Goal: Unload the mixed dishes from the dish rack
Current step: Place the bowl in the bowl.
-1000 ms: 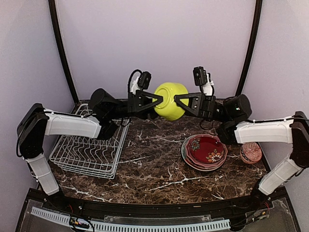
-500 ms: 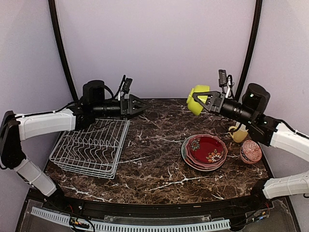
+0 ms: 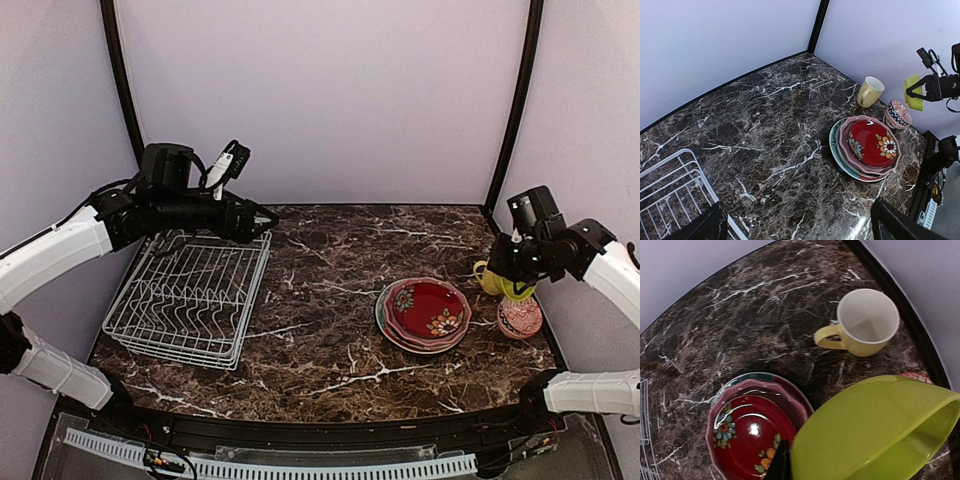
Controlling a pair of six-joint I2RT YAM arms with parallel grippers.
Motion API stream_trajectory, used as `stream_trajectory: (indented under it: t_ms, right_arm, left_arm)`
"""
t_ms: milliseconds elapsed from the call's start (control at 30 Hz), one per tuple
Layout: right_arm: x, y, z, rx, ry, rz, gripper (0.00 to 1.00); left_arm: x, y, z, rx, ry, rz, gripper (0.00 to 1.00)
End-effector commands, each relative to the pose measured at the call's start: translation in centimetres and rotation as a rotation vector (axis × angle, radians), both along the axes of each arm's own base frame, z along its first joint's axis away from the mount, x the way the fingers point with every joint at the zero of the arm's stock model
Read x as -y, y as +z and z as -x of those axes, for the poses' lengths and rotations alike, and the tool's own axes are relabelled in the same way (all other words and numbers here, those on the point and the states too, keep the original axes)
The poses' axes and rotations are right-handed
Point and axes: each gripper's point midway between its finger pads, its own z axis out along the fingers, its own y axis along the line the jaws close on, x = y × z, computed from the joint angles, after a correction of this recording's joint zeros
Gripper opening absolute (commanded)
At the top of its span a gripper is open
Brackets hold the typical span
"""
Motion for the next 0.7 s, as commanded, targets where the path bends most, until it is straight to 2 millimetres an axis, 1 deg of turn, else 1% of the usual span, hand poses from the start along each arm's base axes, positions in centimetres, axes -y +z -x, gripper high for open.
stream_trajectory:
  t_ms: [0, 33, 67, 200, 300, 533, 667]
  right_arm:
    - [5.7, -2.3, 1.7, -0.161, -0.184, 0.096, 0.0]
    - [6.2, -2.8, 1.7, -0.185, -0.197, 0.083, 0.0]
    - [6.6, -3.4, 1.7, -0.206, -0.207, 0.072, 0.0]
    - [7.2, -6.4, 0.9, -0.264, -0.19, -0.013, 0.0]
    - [7.3, -8.0, 0.4, -0.301, -0.186, -0.063, 0.0]
    - [8.3, -9.5, 0.9, -0.334, -0.236, -0.034, 0.0]
    - [8.8, -10.1, 1.3, -0.339, -0.264, -0.02, 0.03]
  left_arm:
    - [-2.8, 0.3, 0.0, 0.098, 0.066, -0.133, 0.99]
    - [-3.1, 0.0, 0.0, 0.103, 0.074, -0.146, 0.99]
    - [-3.3, 0.3, 0.2, 0.121, 0.075, -0.146, 0.99]
    - [-4.4, 0.1, 0.5, 0.155, 0.1, -0.162, 0.99]
    - [-5.0, 0.1, 0.5, 0.173, 0.125, -0.175, 0.99]
    - [-5.4, -0.3, 0.3, 0.18, 0.142, -0.196, 0.99]
    - [-5.3, -0.7, 0.2, 0.172, 0.141, -0.202, 0.99]
